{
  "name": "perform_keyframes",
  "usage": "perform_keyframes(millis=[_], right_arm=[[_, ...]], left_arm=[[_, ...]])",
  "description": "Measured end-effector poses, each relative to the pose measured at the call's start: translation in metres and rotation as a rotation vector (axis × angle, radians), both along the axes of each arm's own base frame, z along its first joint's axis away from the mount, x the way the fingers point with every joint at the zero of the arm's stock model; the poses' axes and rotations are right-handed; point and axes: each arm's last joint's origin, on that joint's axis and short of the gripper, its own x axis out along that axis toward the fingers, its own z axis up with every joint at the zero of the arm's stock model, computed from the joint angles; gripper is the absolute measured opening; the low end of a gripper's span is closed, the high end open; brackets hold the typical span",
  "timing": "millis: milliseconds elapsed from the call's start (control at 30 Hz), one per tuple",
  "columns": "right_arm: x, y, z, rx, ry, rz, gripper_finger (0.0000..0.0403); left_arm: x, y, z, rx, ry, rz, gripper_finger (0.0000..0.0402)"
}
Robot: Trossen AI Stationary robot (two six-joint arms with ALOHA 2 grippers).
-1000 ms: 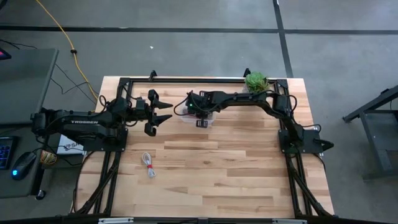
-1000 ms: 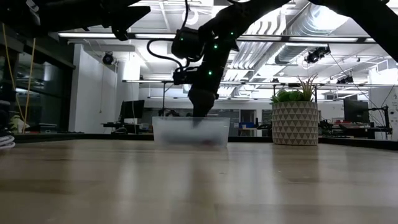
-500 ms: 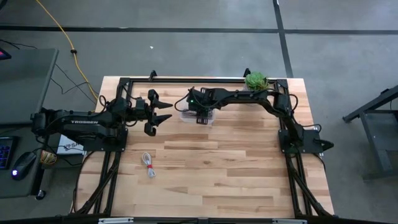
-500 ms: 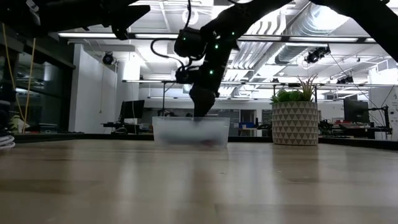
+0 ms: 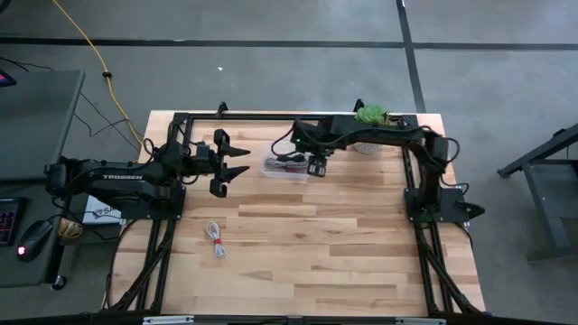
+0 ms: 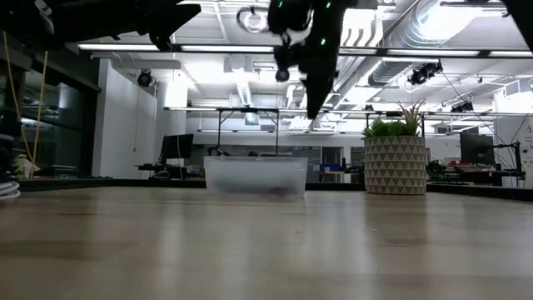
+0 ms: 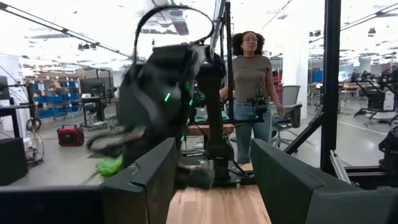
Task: Pick and place USB-C Cables
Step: Put the white charger cable into the transparent bin
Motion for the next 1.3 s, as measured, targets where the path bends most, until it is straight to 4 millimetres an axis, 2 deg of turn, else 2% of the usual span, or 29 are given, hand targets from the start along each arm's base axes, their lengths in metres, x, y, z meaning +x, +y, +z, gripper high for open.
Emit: perform_keyframes(millis=[200, 300, 400, 533, 700, 800, 933, 1033, 1133, 1300], right_arm=[[-0.014, 0.022, 0.039, -0.016, -0.134, 0.051, 0.0195], [-0.022, 0.030, 0.048, -0.024, -0.219, 0.077, 0.0195], [-0.043, 0.036, 0.038, -0.013, -0.302, 0.109, 0.0195], [-0.089, 0.037, 0.016, -0.022, -0.417, 0.082, 0.0195], [-0.146, 0.040, 0.006, -0.014, -0.686, 0.037, 0.0195], [-0.171, 0.044, 0.001, -0.017, -0.904, 0.046, 0.0195], [-0.190, 0.051, -0.008, -0.051, -1.238, 0.146, 0.0195], [-0.198, 0.054, -0.019, -0.101, -1.405, 0.214, 0.0195], [-0.203, 0.056, -0.032, -0.134, -1.501, 0.260, 0.0195], [-0.206, 0.057, -0.048, -0.182, -1.539, 0.285, 0.0195]], left_arm=[[0.000, 0.000, 0.000, -0.019, -0.002, -0.005, 0.0188], [0.000, 0.000, -0.001, -0.028, 0.004, -0.008, 0.0188], [0.000, 0.000, -0.002, -0.031, 0.013, -0.008, 0.0188], [0.000, 0.000, -0.001, -0.031, 0.011, -0.008, 0.0188], [0.000, 0.000, -0.001, -0.015, 0.013, -0.003, 0.0188], [0.000, 0.000, -0.002, -0.005, 0.015, -0.001, 0.0188], [0.000, 0.000, -0.002, -0.006, 0.018, -0.001, 0.0188], [0.000, 0.000, -0.002, -0.006, 0.019, 0.000, 0.0188], [0.000, 0.000, -0.002, 0.017, 0.021, 0.005, 0.0188], [0.000, 0.000, -0.002, 0.069, 0.029, 0.018, 0.0188]])
